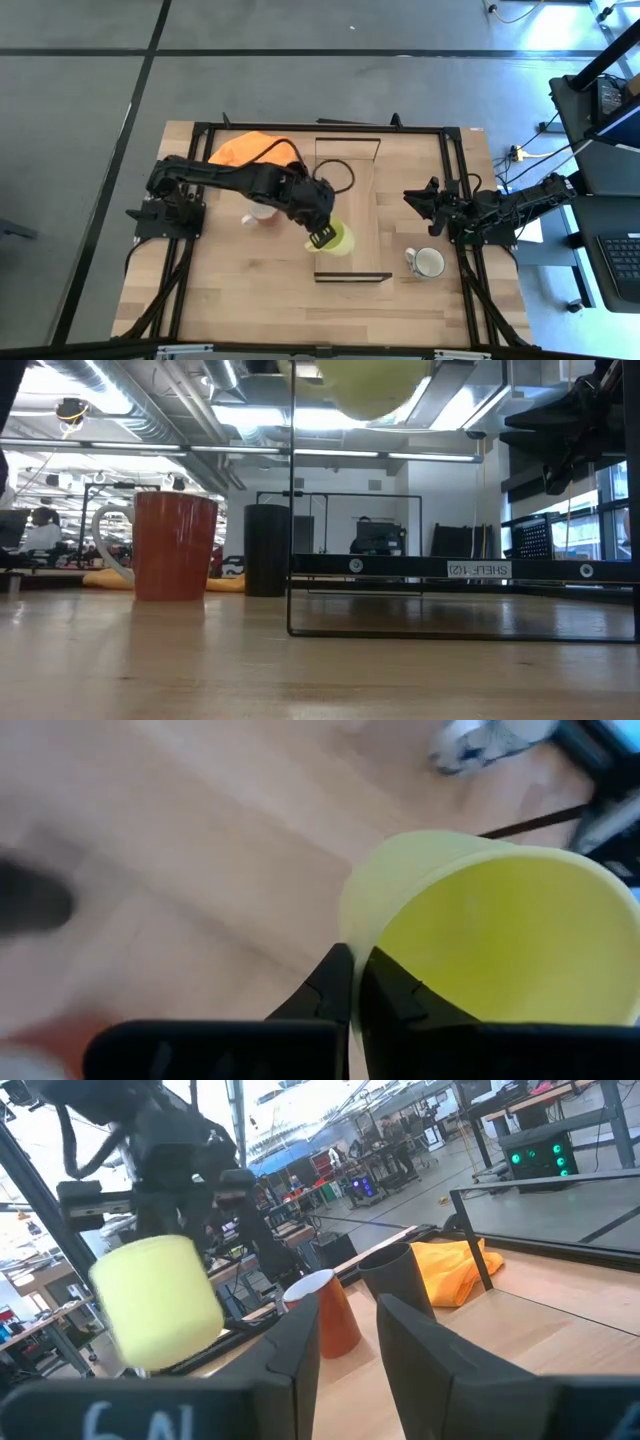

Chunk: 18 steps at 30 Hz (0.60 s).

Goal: Stack small to large cups/mugs on shelf
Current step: Put the yellow mug on the shelf

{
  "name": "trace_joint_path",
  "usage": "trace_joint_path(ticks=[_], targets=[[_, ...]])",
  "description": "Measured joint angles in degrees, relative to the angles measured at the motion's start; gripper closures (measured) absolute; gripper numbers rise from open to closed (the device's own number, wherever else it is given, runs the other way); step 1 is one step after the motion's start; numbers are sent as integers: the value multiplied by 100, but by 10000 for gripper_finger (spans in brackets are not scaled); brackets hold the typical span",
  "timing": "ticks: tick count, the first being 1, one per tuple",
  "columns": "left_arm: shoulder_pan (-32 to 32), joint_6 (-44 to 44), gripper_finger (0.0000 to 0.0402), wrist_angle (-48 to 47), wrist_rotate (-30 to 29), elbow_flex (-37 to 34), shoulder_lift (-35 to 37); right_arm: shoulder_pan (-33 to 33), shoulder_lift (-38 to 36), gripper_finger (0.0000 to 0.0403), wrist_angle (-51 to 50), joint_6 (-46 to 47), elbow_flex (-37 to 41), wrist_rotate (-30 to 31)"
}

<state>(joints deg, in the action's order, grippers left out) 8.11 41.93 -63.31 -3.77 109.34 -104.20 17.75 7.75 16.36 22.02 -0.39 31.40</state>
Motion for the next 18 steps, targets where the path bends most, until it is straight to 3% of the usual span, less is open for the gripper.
trace_joint_path(ticks=[5,18], targets=[[-102,-590,400,231,398,-17,-252,1,2,298,-11,0,-1,-2],[-222,-1355,400,652,728,-15,-895,1,7,298,-122,0,-1,0]])
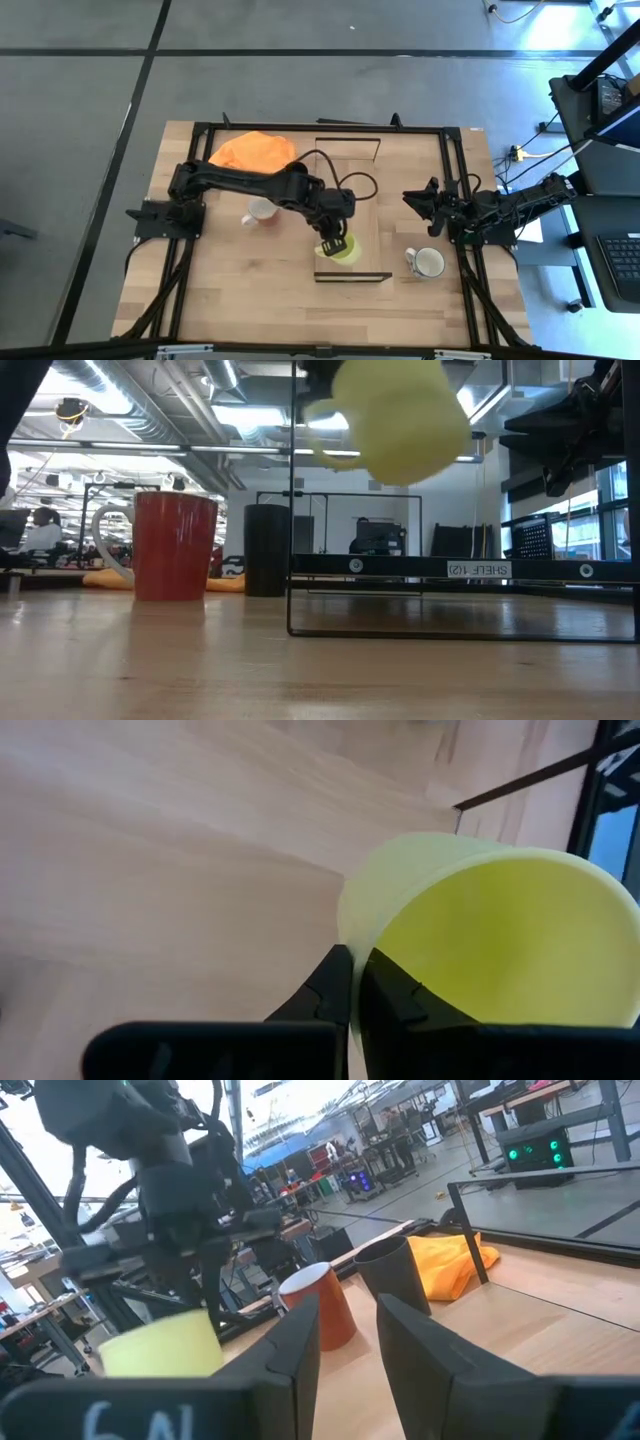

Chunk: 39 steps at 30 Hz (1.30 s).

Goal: Stack small to large cups/mugs on shelf
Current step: Put the yellow mug on the shelf

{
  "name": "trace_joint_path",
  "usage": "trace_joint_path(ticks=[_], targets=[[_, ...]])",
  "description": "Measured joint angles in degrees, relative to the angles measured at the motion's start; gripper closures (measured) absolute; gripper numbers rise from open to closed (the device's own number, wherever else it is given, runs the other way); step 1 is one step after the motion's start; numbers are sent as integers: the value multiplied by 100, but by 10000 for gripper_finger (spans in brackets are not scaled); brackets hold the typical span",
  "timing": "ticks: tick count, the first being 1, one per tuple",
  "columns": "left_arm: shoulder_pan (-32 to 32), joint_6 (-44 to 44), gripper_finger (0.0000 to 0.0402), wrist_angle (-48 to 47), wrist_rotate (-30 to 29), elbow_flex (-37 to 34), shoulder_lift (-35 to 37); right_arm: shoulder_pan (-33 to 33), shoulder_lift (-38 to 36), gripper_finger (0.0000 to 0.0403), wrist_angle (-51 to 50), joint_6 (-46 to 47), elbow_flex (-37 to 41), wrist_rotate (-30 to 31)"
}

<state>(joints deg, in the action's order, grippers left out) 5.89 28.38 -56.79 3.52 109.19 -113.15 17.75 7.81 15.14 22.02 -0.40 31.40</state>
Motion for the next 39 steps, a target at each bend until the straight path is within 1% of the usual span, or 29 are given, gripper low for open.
trace_joint_path(ticks=[2,4,6,8,10,12,14,16,20,26,39], targets=[[20,-15,400,-2,5,-5,-46,0,0,298,0,0,1,0],[29,-18,400,204,15,10,-131,-2,0,298,0,0,2,0],[65,-22,400,78,19,-7,-223,-2,0,298,-24,0,0,0],[84,-26,400,277,62,-4,-314,-1,0,298,-40,0,1,0],[111,-49,400,193,101,-4,-377,-2,2,298,-32,0,0,-6],[138,-52,400,423,167,2,-460,0,-3,298,-46,0,1,-38],[163,-56,400,282,187,-5,-523,0,0,298,-45,0,0,-84],[179,-70,400,442,240,-4,-572,-2,-4,298,-65,0,2,-94],[201,-168,400,408,253,-5,-672,0,-3,298,-93,0,2,-132],[201,-236,400,369,159,-3,-659,-2,0,298,-98,0,1,-143],[197,-216,399,657,93,4,-785,0,2,298,-116,0,0,-105]])
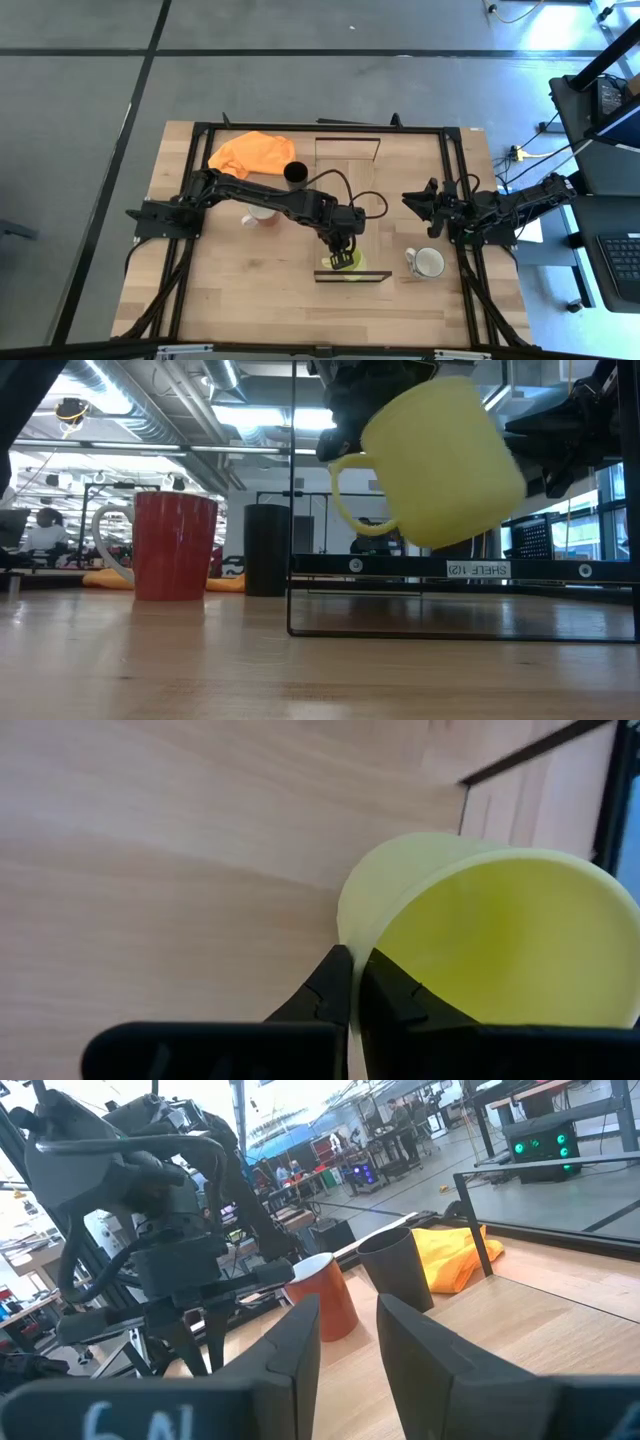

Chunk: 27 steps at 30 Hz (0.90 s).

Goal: Stack small to large cups/mugs on shelf
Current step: Put the yellow mug on the shelf

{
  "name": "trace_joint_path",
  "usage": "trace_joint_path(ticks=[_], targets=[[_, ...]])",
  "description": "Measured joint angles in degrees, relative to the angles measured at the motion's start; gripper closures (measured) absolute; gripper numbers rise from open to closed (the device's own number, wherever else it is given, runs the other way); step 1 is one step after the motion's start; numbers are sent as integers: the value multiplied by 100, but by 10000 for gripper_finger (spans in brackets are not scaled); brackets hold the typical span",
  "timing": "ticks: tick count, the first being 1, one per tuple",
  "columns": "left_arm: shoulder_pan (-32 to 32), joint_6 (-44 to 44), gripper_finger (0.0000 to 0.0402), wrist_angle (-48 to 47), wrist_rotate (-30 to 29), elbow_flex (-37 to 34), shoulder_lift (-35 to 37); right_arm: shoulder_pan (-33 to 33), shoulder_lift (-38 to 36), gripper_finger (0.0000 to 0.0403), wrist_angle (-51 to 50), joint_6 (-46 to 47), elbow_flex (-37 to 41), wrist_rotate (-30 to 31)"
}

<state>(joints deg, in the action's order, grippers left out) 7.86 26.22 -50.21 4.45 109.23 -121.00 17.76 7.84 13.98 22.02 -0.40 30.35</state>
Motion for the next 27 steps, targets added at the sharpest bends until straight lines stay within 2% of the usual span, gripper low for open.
trace_joint_path(ticks=[22,27], targets=[[-8,221,396,92,262,-7,-119,0,2,298,-9,0,2,2],[-26,306,374,99,306,129,-119,0,0,298,-11,-1,0,2]])
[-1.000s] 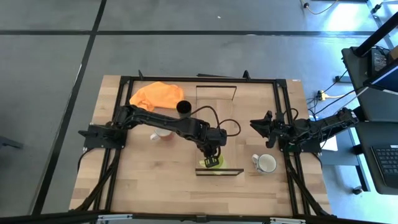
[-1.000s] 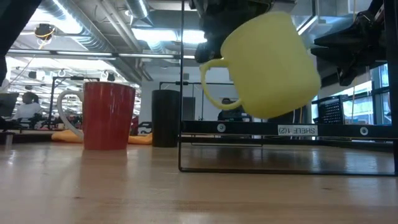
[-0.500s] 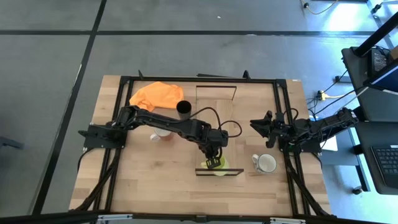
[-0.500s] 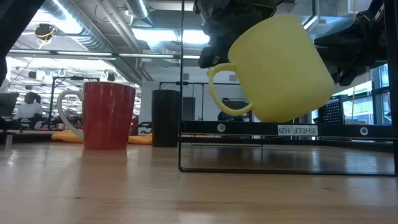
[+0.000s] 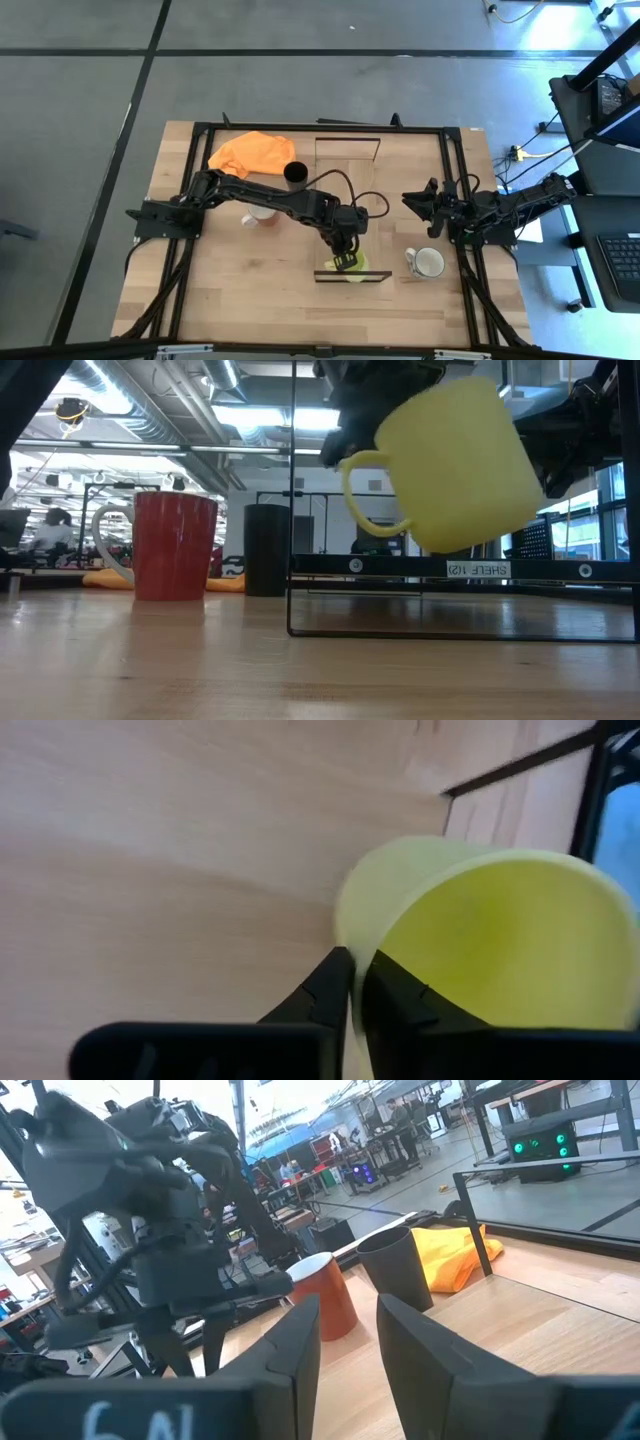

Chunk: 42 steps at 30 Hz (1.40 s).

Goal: Stack small to large cups/mugs on shelf
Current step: Put the yellow mug on the shelf

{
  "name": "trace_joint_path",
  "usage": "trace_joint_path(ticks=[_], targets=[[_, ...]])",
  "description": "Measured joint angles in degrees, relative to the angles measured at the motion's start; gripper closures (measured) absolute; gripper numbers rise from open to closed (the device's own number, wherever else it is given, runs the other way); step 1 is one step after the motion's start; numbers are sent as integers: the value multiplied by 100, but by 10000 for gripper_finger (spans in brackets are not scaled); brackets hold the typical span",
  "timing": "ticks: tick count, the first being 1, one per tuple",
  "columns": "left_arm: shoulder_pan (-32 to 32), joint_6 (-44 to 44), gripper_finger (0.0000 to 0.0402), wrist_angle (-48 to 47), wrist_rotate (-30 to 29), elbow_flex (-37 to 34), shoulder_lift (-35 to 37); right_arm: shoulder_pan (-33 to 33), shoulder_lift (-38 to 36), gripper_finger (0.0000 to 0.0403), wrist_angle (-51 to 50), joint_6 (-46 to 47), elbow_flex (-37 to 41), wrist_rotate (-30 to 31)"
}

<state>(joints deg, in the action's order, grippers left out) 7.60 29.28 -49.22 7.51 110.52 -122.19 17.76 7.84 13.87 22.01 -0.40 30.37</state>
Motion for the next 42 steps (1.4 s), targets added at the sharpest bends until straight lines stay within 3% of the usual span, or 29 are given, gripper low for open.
trace_joint_path(ticks=[7,42], targets=[[-9,-88,348,-56,-35,255,4,-2,2,298,-2,1,0,0],[-26,24,349,-274,206,271,29,-1,1,298,-2,1,1,1]])
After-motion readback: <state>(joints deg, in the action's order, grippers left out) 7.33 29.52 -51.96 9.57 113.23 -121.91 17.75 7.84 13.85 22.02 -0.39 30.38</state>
